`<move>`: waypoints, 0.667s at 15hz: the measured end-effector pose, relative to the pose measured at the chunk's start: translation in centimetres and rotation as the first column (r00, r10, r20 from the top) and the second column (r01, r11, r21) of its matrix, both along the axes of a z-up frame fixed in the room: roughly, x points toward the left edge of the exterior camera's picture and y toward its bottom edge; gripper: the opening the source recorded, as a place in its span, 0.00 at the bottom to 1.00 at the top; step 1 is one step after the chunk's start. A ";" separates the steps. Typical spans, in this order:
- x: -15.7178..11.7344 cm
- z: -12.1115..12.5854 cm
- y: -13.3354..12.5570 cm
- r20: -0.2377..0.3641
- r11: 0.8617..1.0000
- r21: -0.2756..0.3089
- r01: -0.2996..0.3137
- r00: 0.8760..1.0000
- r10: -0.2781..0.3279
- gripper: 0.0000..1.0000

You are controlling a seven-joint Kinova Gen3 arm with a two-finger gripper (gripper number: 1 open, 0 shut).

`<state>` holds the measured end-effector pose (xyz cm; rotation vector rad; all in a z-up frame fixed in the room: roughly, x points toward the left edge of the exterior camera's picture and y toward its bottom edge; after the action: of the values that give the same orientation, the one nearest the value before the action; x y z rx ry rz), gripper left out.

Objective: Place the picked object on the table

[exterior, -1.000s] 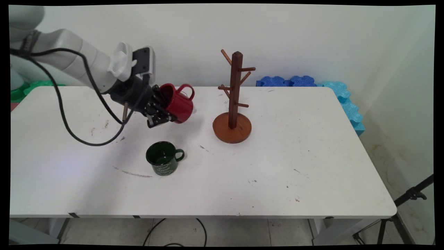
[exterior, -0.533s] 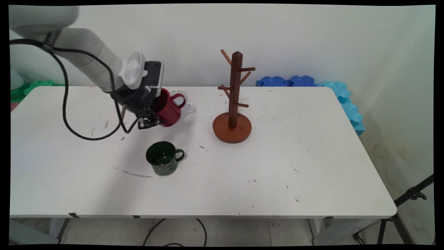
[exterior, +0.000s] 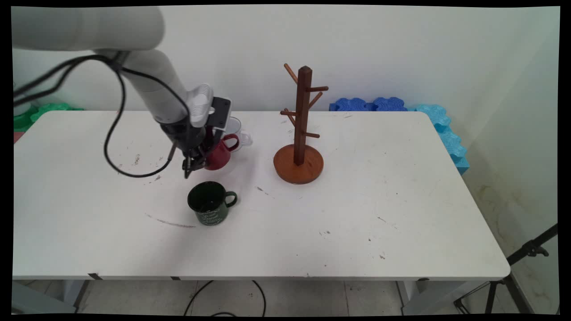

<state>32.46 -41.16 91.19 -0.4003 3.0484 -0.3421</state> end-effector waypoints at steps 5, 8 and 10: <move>-1.3 -1.5 -2.8 0.050 0.999 0.038 0.014 0.999 -0.015 0.00; -2.2 -2.3 -4.2 0.064 0.998 0.064 0.018 0.998 -0.022 0.00; -2.6 -2.6 -4.7 0.066 0.997 0.078 0.018 0.998 -0.024 0.00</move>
<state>29.90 -45.88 88.55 -0.3455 2.9911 -0.2325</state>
